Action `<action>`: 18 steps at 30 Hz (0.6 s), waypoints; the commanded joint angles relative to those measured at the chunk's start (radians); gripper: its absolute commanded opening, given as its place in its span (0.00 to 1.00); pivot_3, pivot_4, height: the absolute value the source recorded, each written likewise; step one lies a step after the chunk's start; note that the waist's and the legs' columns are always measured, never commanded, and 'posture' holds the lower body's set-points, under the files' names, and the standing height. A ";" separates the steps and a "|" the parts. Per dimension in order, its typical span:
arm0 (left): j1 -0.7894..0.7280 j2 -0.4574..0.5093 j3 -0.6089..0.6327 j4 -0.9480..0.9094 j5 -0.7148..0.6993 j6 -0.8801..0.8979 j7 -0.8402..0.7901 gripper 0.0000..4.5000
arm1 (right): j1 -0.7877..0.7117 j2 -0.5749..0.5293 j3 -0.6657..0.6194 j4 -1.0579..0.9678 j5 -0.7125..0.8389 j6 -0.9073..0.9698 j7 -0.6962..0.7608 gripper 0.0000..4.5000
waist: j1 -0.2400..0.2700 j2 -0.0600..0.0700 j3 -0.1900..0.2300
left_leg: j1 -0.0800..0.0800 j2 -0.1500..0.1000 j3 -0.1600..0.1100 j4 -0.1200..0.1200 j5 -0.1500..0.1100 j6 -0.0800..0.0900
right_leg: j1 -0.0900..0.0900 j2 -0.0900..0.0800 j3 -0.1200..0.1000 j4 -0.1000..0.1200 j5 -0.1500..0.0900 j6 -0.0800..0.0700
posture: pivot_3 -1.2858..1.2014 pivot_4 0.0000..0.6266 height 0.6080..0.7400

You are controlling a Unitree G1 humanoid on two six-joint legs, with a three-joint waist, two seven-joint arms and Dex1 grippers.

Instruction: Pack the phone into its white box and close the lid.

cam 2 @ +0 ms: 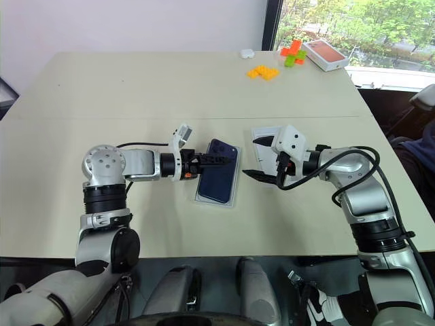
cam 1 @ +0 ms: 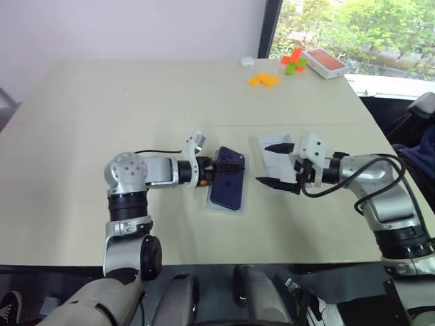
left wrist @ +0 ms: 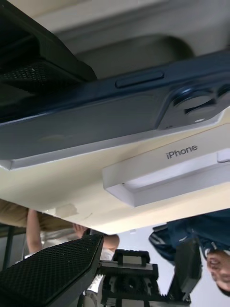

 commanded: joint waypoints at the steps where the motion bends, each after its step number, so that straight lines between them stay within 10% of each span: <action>1: -0.005 0.039 0.004 -0.059 -0.065 0.008 0.008 0.99 | -0.023 0.003 -0.006 -0.012 -0.003 -0.020 -0.006 1.00 | -0.001 0.000 0.000 | 0.000 0.000 0.000 0.000 0.000 0.000 | 0.000 0.000 0.000 0.000 0.000 0.000 | 0.52 0.24 1.00; 18: 0.081 0.189 -0.048 -0.186 -0.310 0.008 0.096 0.99 | -0.069 0.040 0.000 -0.016 0.021 0.033 -0.012 1.00 | 0.001 0.000 0.000 | 0.000 0.000 0.000 0.000 0.000 0.000 | 0.000 -0.001 0.000 0.000 0.000 0.000 | 0.52 0.24 1.00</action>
